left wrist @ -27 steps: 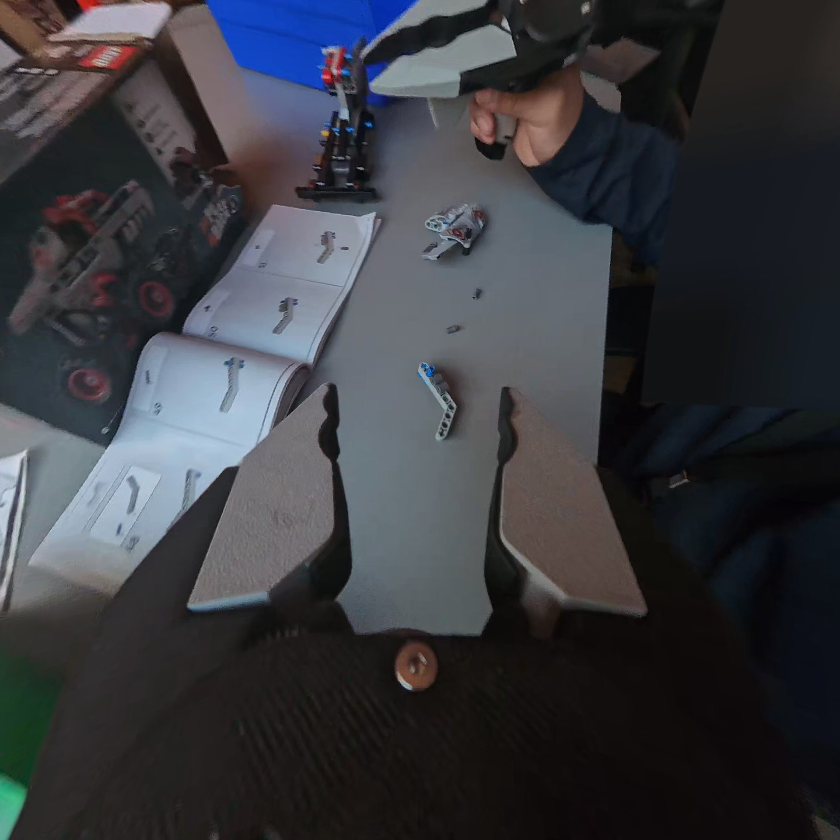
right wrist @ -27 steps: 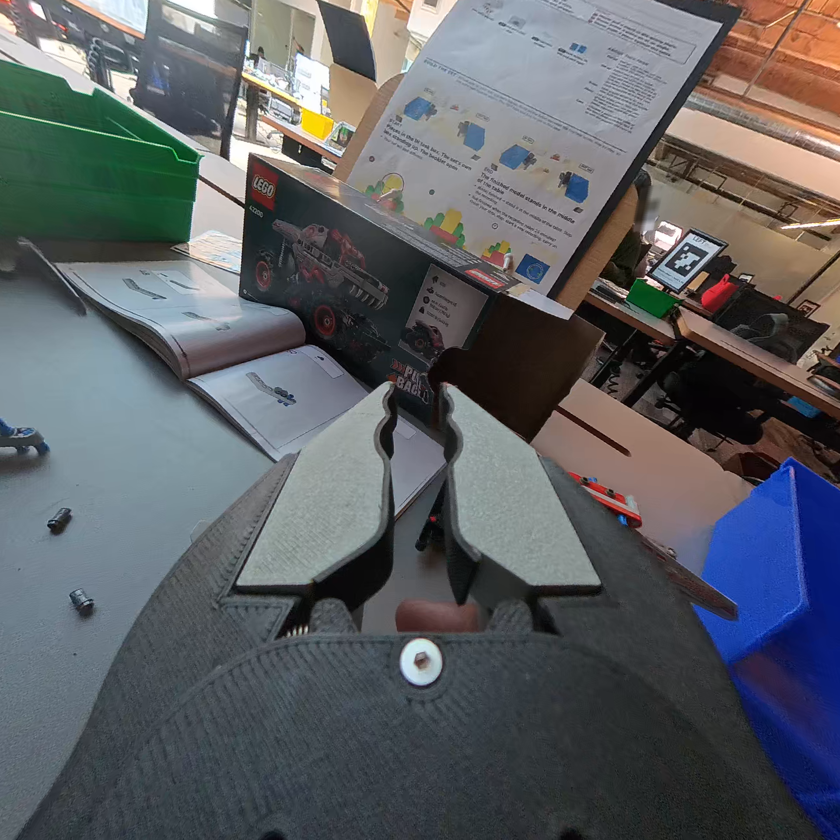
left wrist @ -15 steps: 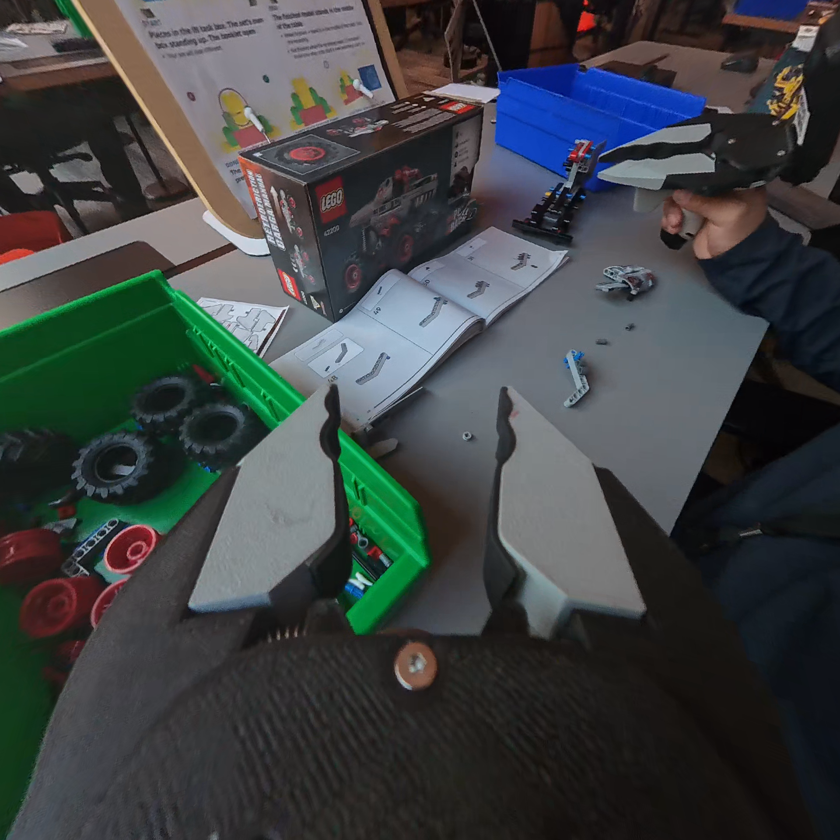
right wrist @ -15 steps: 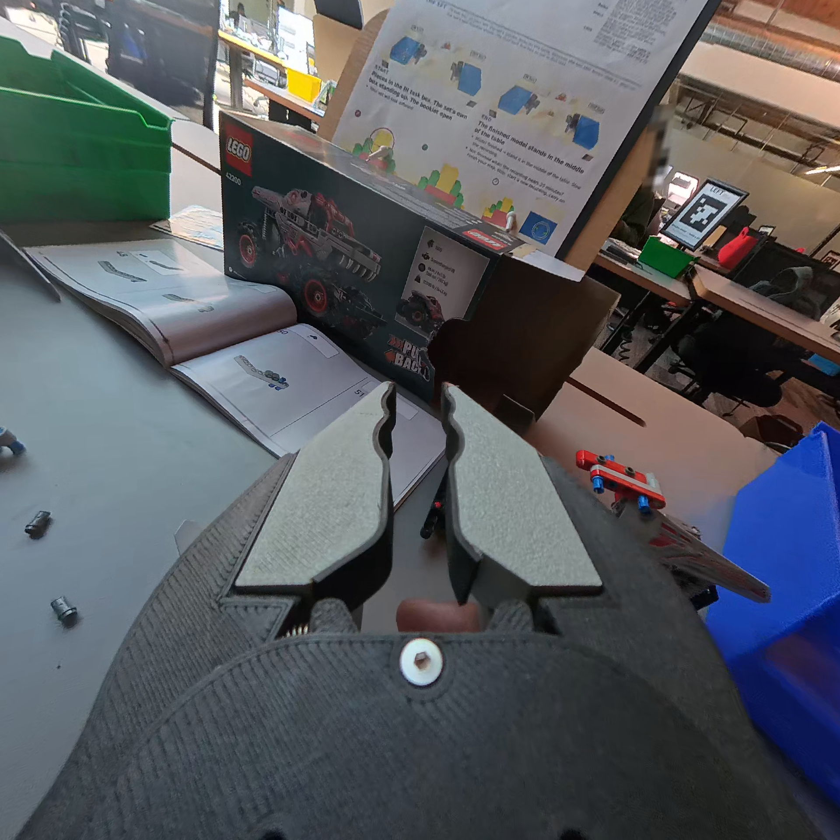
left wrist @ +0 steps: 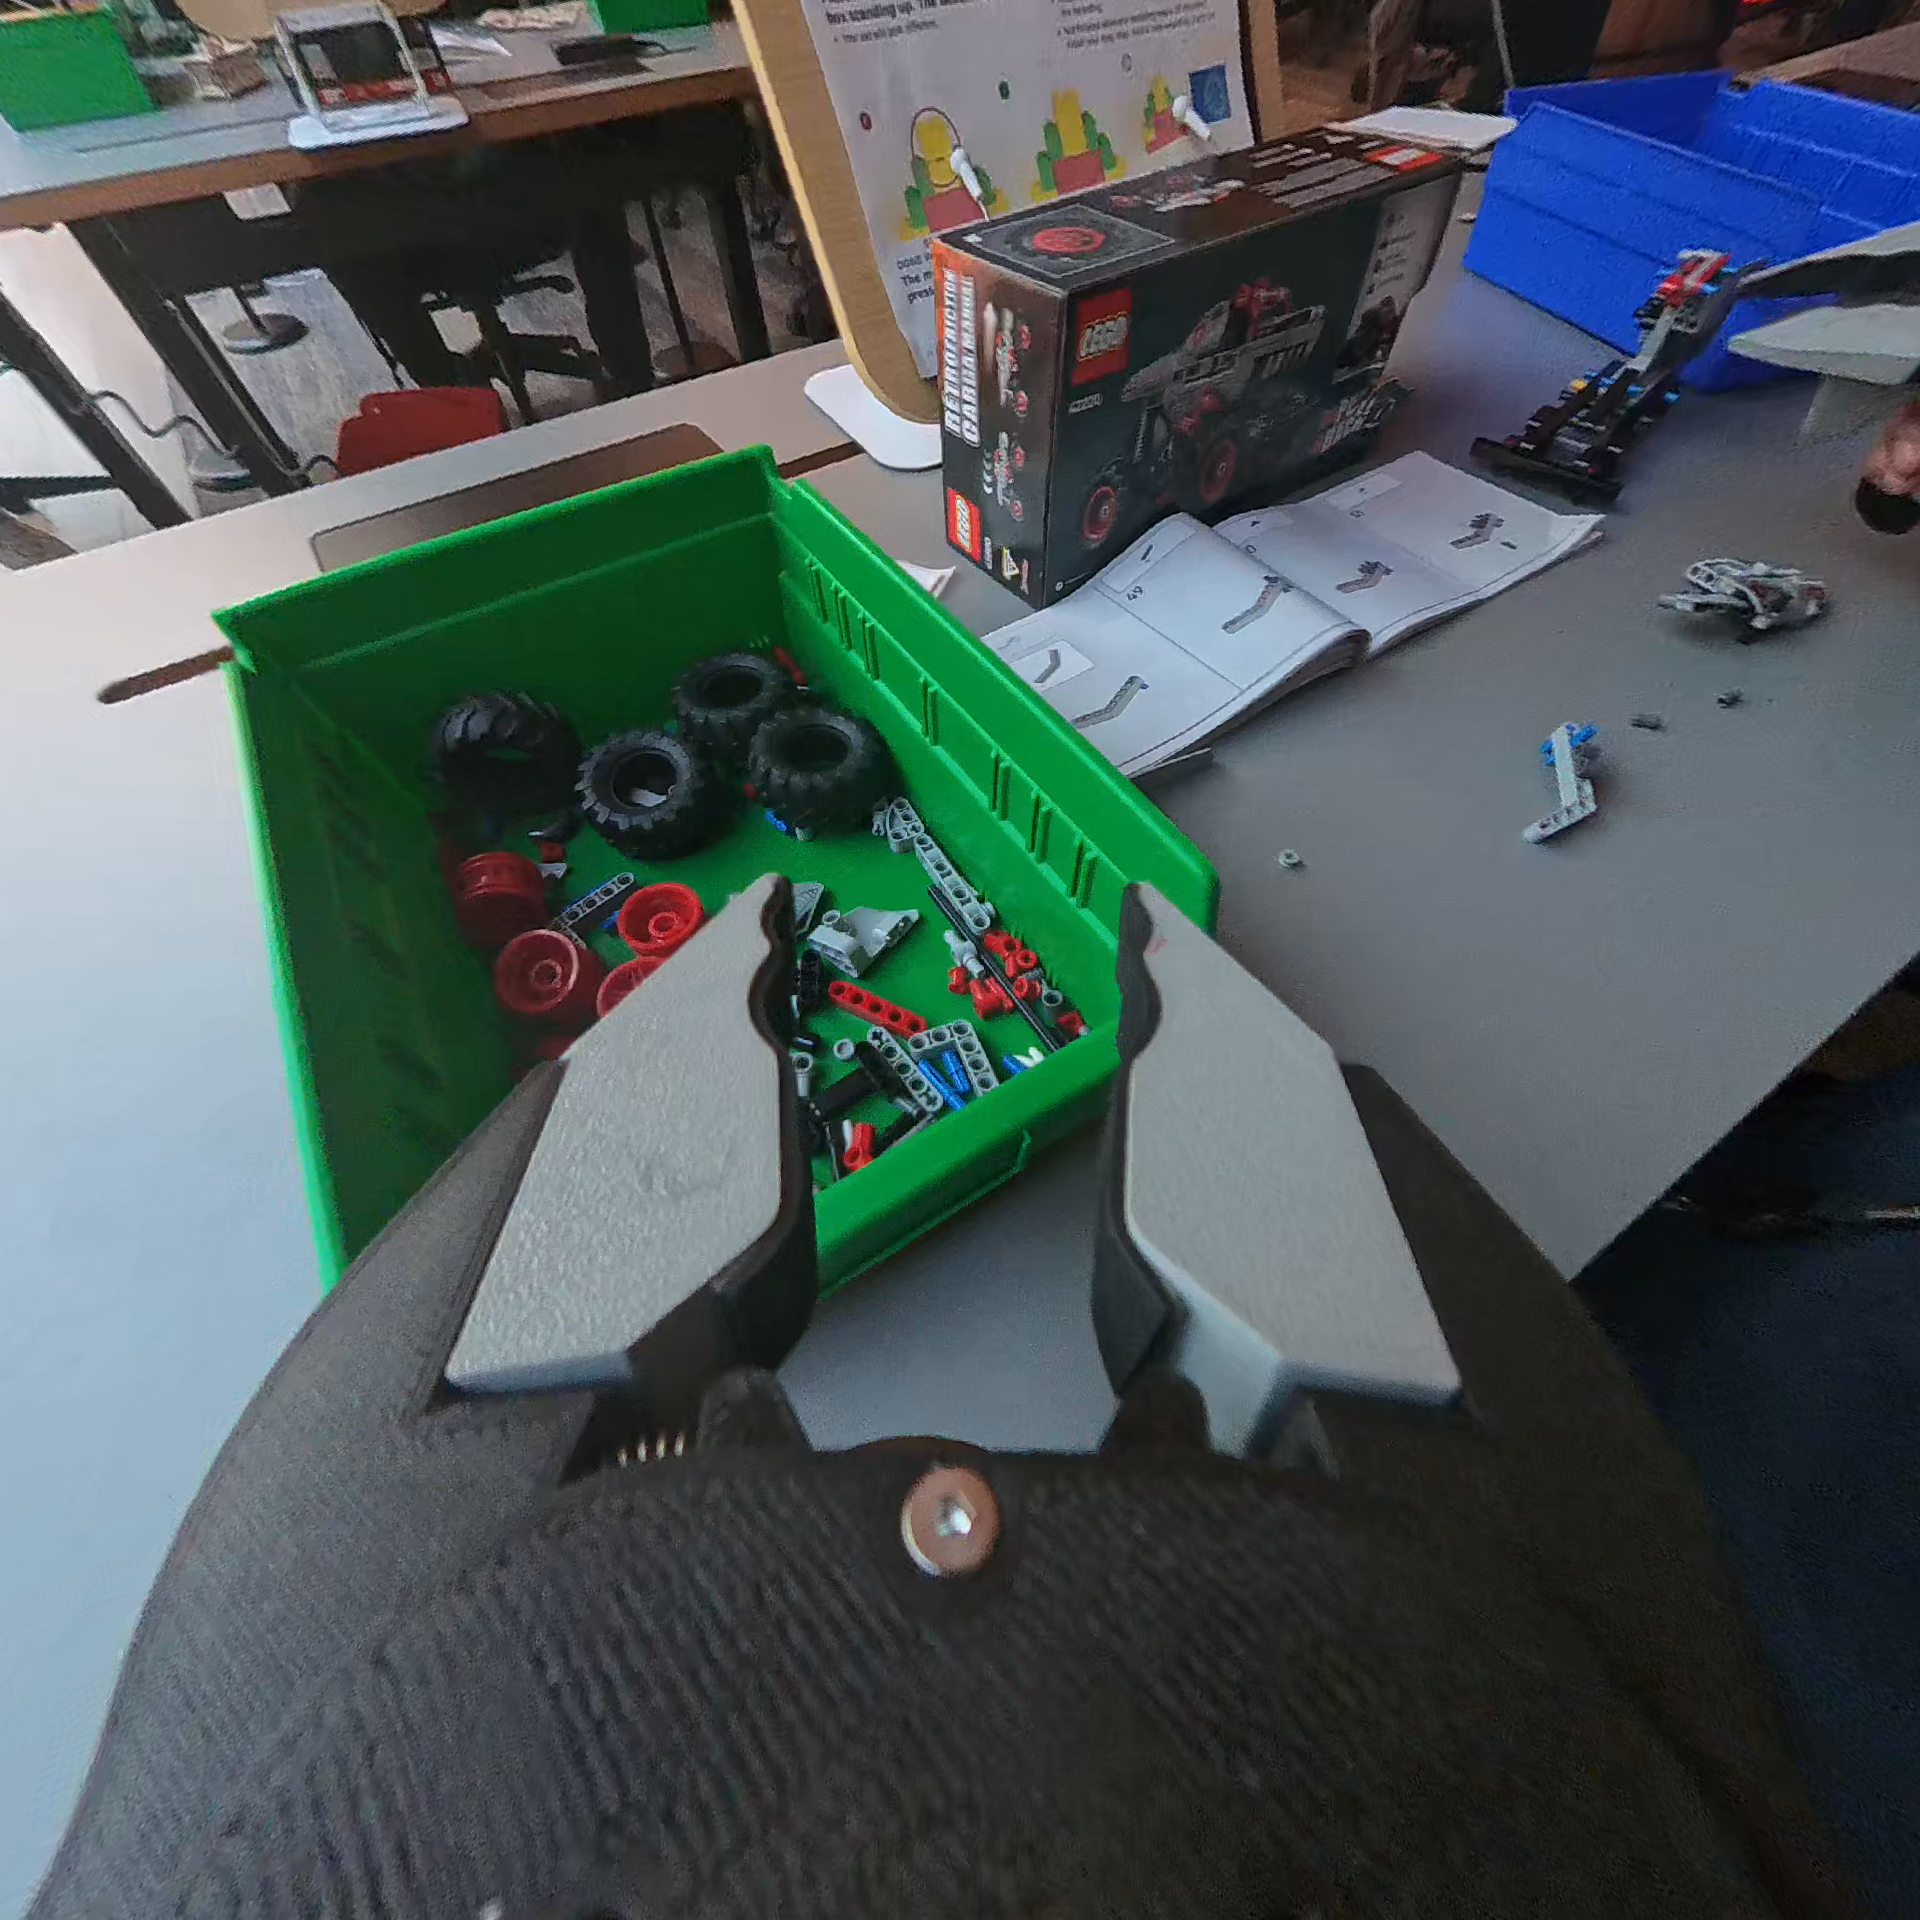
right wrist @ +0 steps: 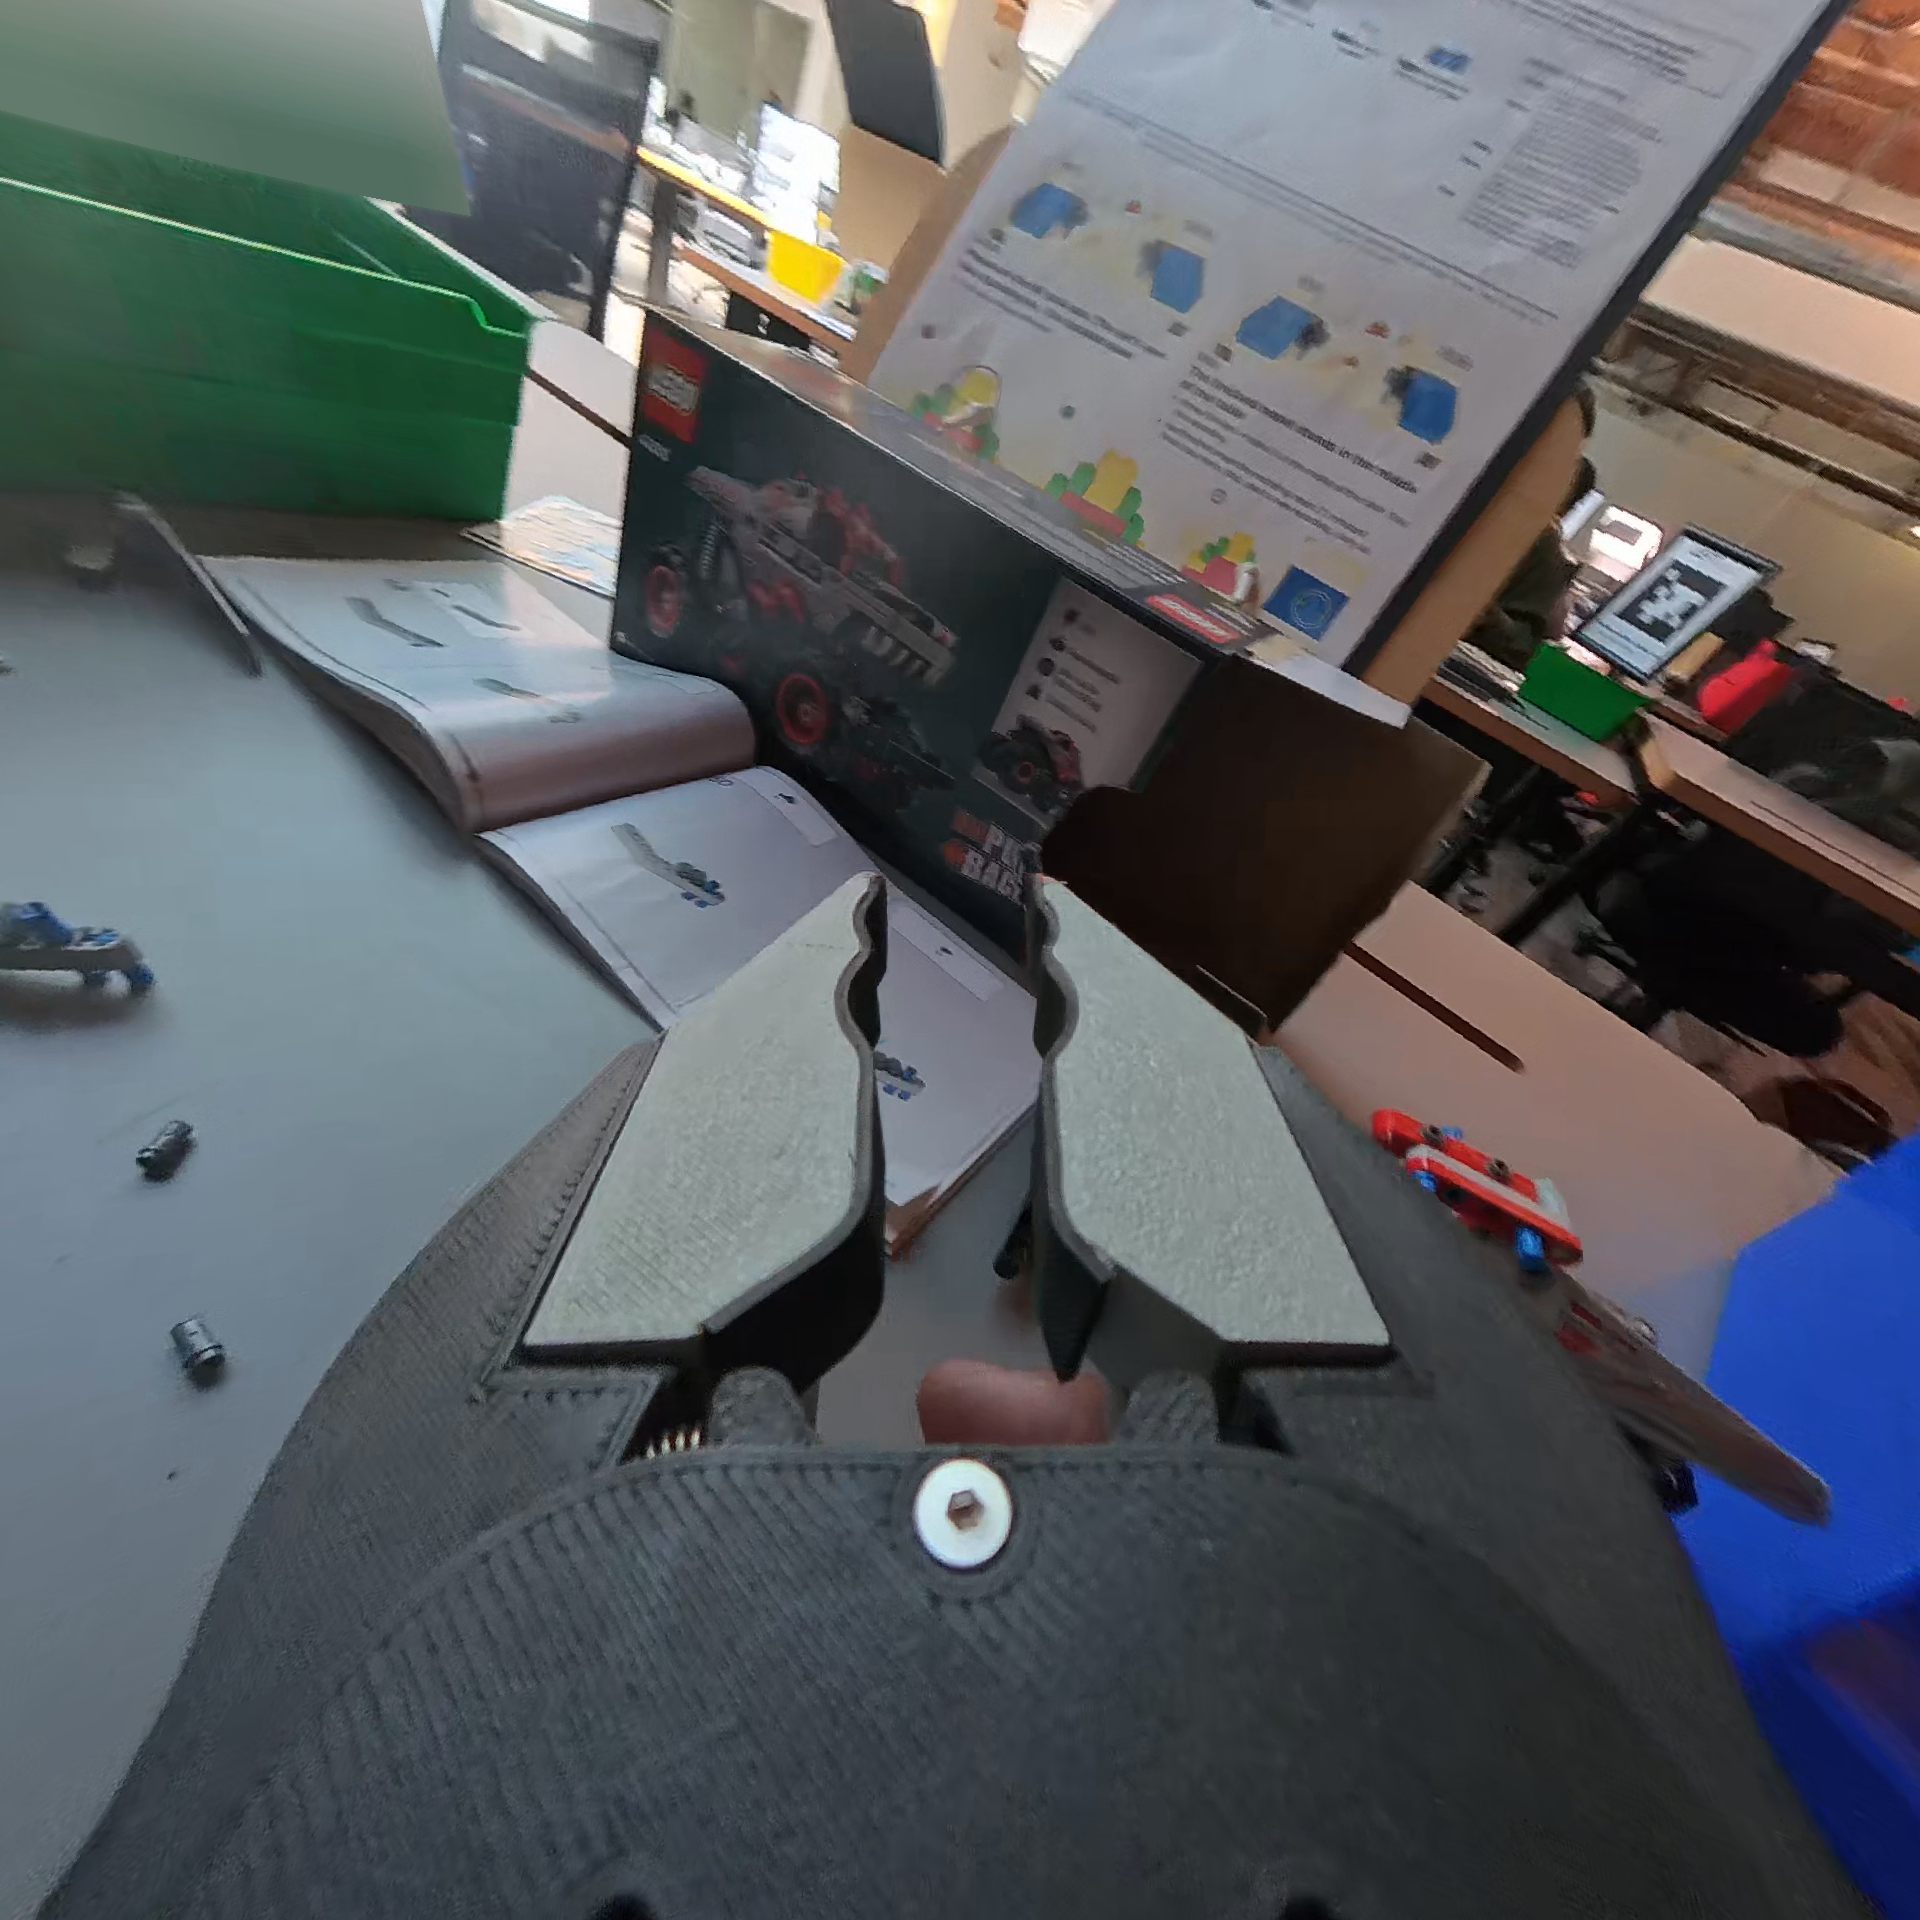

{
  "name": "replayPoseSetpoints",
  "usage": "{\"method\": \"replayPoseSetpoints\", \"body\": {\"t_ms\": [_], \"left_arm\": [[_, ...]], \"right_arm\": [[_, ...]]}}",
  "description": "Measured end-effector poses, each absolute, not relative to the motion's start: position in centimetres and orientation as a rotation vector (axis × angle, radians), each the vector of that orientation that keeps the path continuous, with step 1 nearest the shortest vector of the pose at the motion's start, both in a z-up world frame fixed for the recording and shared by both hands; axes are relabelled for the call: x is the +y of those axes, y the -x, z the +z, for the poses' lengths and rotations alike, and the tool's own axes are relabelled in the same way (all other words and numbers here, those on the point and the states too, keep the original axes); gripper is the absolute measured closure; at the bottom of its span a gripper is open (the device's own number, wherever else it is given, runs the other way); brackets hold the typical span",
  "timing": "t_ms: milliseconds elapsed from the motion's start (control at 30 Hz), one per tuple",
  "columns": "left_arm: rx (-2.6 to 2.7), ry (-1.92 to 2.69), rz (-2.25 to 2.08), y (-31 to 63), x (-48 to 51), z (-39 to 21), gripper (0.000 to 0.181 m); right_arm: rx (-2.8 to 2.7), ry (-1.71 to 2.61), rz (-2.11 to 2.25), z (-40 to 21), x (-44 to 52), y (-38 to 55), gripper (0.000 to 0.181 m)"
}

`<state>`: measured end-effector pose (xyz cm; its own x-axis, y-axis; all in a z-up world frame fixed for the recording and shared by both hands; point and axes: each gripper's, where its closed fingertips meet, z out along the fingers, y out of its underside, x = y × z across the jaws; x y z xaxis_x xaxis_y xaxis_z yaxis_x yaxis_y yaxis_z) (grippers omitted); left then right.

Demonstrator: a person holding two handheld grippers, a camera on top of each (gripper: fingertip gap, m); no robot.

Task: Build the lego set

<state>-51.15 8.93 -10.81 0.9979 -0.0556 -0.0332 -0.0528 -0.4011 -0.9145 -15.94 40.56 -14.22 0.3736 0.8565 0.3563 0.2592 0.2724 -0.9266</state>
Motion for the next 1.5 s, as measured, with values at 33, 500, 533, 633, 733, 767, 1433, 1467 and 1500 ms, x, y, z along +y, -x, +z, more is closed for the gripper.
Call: {"method": "replayPoseSetpoints", "body": {"t_ms": [33,500,533,633,733,767,1433,1467,1500], "left_arm": [[0.099,1.998,-0.033,51.2,8.8,-10.9,0.122],[0.533,2.257,0.204,59.6,12.1,-10.2,0.125],[0.537,2.276,0.214,60.1,12.3,-10.6,0.126],[0.520,2.304,0.227,60.9,12.8,-11.9,0.126],[0.539,2.331,0.245,61.0,12.3,-12.8,0.134],[0.544,2.330,0.267,61.3,12.2,-12.7,0.136],[0.556,2.659,0.126,58.8,15.7,-17.9,0.136],[0.589,2.675,0.085,58.0,16.1,-18.6,0.135],[0.622,2.692,0.054,57.3,16.4,-19.2,0.134]], "right_arm": [[-1.178,1.251,0.572,-14.2,40.3,16.1,0.158],[-1.327,1.380,0.457,-13.4,42.7,18.2,0.147],[-1.321,1.379,0.456,-13.2,42.9,18.4,0.147],[-1.306,1.370,0.490,-12.6,42.6,18.7,0.145],[-1.318,1.370,0.477,-12.7,42.0,17.6,0.145],[-1.325,1.379,0.474,-13.0,41.8,17.1,0.145],[-1.280,1.415,0.467,-13.3,41.6,13.6,0.149],[-1.281,1.416,0.464,-13.2,41.5,13.6,0.149],[-1.280,1.417,0.461,-13.1,41.4,13.5,0.149]]}}
